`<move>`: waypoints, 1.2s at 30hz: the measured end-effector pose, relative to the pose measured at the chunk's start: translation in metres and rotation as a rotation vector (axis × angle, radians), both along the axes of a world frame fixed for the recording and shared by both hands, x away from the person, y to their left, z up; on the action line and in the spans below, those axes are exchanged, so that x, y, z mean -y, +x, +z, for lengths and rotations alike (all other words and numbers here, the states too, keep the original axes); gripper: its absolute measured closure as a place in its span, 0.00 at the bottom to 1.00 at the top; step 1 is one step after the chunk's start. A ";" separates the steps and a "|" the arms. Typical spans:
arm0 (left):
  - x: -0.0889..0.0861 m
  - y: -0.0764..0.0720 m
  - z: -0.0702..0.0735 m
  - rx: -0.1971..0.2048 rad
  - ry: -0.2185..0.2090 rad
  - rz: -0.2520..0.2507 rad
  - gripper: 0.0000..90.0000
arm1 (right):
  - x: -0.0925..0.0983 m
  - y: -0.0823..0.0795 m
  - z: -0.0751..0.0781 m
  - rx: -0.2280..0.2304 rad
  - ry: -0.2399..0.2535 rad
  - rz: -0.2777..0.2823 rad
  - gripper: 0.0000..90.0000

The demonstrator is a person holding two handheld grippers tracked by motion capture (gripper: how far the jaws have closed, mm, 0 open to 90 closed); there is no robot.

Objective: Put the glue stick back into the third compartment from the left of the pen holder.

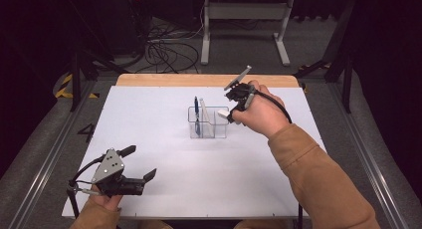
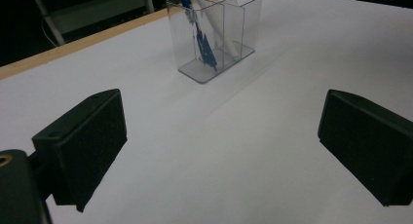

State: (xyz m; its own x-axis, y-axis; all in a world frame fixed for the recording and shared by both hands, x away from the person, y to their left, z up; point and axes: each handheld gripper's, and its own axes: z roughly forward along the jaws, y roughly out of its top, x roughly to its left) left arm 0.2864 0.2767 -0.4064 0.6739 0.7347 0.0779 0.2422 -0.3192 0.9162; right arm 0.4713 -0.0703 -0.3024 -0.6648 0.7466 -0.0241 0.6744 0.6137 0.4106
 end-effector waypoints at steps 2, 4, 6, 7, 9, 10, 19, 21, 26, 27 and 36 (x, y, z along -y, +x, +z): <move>0.000 0.000 0.000 0.000 -0.001 0.000 0.05 | -0.002 0.001 0.000 -0.007 -0.007 -0.004 0.75; 0.000 0.000 0.000 0.000 -0.003 0.001 0.05 | -0.004 0.003 0.000 -0.017 -0.015 -0.010 0.75; -0.001 0.000 0.000 0.001 -0.003 0.001 0.05 | -0.006 0.005 0.000 -0.018 -0.023 -0.017 0.75; -0.001 0.000 0.000 -0.001 -0.004 0.001 0.05 | -0.007 0.005 0.000 -0.025 -0.030 -0.025 0.75; -0.001 -0.001 0.000 -0.004 -0.004 -0.001 0.05 | -0.009 0.007 -0.001 -0.034 -0.041 -0.029 0.75; -0.001 -0.001 0.000 -0.003 -0.003 0.000 0.05 | -0.010 0.008 -0.001 -0.037 -0.047 -0.029 0.75; -0.003 -0.002 0.000 -0.002 -0.006 0.004 0.05 | -0.020 0.016 -0.006 -0.070 -0.108 -0.047 0.75; -0.003 -0.002 0.001 0.000 -0.005 0.004 0.05 | -0.022 0.018 -0.008 -0.070 -0.115 -0.047 0.75; -0.003 -0.002 0.001 0.000 -0.004 0.006 0.05 | -0.025 0.022 -0.012 -0.082 -0.139 -0.048 0.75; -0.003 -0.002 0.001 0.000 -0.004 0.006 0.05 | -0.026 0.022 -0.012 -0.086 -0.143 -0.051 0.75; -0.004 -0.002 0.001 0.003 -0.003 0.007 0.05 | -0.034 0.029 -0.016 -0.095 -0.168 -0.058 0.75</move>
State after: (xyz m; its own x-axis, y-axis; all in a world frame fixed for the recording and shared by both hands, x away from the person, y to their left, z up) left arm 0.2842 0.2806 -0.4057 0.6685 0.7396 0.0779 0.2418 -0.3152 0.9177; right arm 0.4999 -0.0365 -0.3188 -0.6262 0.7744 -0.0905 0.7414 0.6273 0.2383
